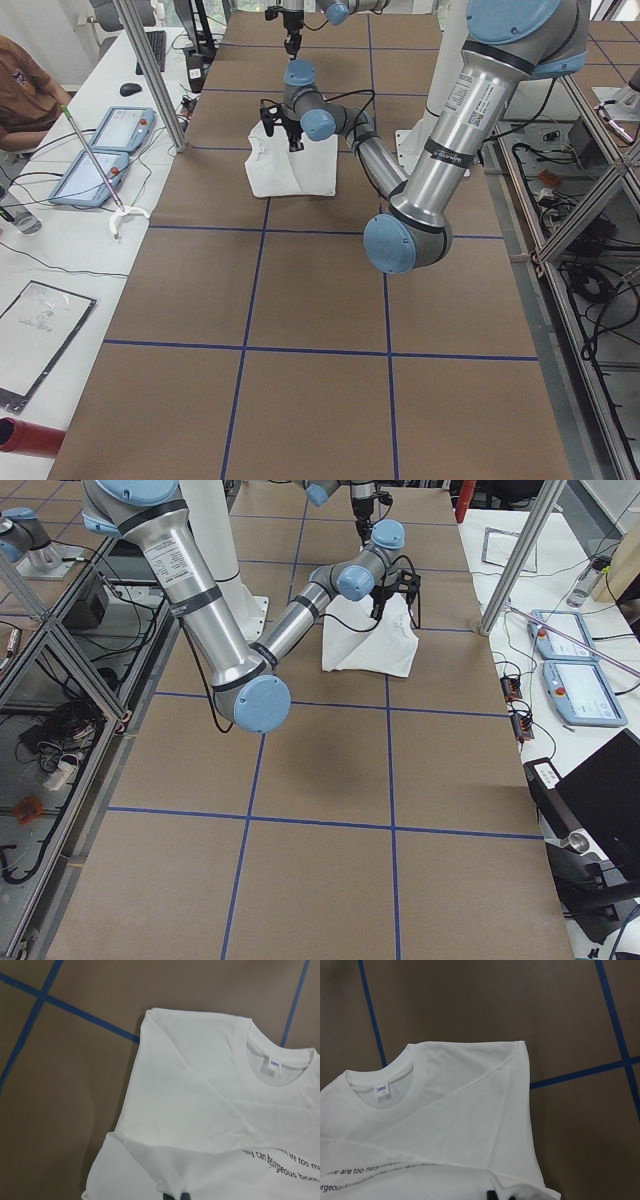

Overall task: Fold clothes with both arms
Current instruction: 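Lift the hem with both grippers and fold it toward the collar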

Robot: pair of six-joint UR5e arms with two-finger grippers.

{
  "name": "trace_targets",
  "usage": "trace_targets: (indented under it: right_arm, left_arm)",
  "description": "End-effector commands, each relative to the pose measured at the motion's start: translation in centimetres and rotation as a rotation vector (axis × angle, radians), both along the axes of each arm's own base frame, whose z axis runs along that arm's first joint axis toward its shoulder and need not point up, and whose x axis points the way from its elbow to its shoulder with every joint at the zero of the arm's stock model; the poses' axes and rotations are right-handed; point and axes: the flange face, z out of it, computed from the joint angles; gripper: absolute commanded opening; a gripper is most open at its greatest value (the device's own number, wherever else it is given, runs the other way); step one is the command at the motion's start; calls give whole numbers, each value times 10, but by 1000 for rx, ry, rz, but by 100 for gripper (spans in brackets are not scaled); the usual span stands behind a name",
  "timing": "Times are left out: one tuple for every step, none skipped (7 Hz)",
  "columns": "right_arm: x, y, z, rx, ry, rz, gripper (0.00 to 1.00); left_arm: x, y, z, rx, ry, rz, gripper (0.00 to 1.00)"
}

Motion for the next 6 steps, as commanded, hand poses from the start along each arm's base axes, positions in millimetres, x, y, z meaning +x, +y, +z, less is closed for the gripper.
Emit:
trace_targets:
  right_arm:
    - [-27, -66, 22, -1, 11, 16, 0]
    - [-38, -84, 46, -13, 23, 17, 0]
    - [-51, -104, 59, 0, 32, 4, 0]
    - [-62, -120, 57, -8, 39, 3, 0]
    - [-71, -131, 57, -18, 52, 0, 0]
    - [-77, -141, 57, -7, 73, 0, 0]
  left_arm:
    - [19, -75, 42, 30, -7, -35, 0]
    - [36, -96, 66, 34, -5, -37, 0]
    - [44, -105, 82, 50, 10, -38, 0]
    - [50, -113, 88, 43, 1, -38, 0]
    - [52, -116, 96, 37, -7, -38, 0]
    - [55, -121, 99, 41, -17, -51, 0]
